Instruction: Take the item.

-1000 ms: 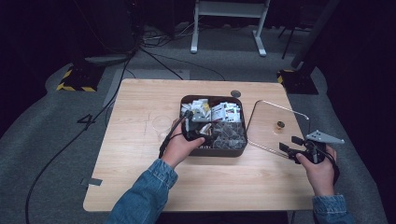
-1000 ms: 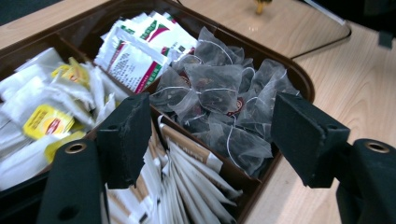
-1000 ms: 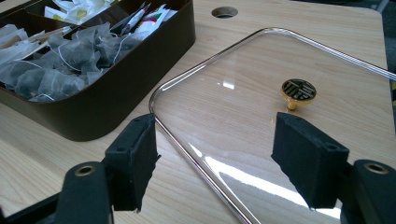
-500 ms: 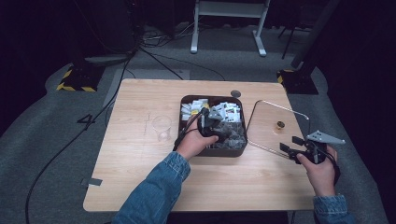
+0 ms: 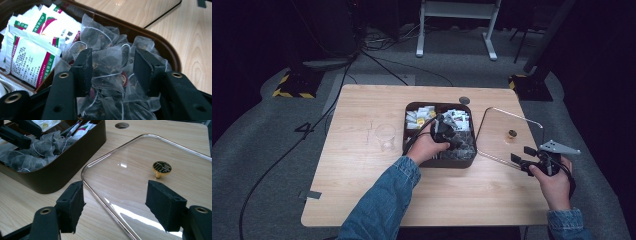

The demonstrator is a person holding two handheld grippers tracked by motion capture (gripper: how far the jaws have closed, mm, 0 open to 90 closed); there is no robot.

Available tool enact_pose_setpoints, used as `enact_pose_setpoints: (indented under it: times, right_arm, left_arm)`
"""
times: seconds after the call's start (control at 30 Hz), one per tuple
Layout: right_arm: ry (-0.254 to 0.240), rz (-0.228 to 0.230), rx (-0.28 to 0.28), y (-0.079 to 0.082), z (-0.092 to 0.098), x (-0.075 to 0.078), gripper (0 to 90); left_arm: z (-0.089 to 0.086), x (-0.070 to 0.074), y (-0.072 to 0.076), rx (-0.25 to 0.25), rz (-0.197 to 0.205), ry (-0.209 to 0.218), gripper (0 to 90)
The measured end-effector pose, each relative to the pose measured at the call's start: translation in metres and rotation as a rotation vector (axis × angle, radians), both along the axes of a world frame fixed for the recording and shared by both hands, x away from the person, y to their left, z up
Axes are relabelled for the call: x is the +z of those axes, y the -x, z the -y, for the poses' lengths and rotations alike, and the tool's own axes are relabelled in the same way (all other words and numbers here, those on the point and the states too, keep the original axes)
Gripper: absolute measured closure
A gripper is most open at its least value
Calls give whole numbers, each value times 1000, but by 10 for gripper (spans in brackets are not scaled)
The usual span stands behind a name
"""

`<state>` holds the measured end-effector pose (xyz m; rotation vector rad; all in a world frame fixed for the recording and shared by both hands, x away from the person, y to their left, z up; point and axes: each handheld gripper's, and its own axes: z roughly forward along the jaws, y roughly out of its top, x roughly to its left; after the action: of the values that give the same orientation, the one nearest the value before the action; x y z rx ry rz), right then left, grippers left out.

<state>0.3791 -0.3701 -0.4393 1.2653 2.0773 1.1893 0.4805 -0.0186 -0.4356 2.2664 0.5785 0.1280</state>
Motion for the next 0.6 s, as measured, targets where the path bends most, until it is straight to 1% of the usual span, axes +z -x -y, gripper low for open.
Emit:
enact_pose_setpoints:
  times: [0.03, 0.1, 0.13, 0.23, 0.3, 0.4, 0.47, 0.6]
  right_arm:
    - [-2, -4, 2, 0, -1, 0, 314]
    - [1, -4, 9, 0, -1, -1, 312]
    - [0, -9, 10, 0, -2, -1, 311]
    - [3, -17, 17, -1, -3, -3, 311]
    - [3, -17, 20, -1, -3, -3, 311]
    - [3, -14, 23, -1, -3, -2, 309]
    - [2, -18, 26, -1, -3, -3, 309]
    - [4, -22, 34, -1, -3, -3, 307]
  left_arm:
    - [1, -1, -1, 2, -10, -5, 508]
    - [5, -4, -4, 14, -43, -21, 518]
    - [6, -6, -5, 26, -57, -36, 516]
    - [10, -8, -7, 33, -52, -60, 530]
    - [11, -7, -8, 33, -44, -84, 573]
    - [13, -9, -9, 40, -34, -108, 636]
    - [14, -10, -9, 32, -25, -129, 667]
    - [15, -10, -7, 27, -12, -150, 691]
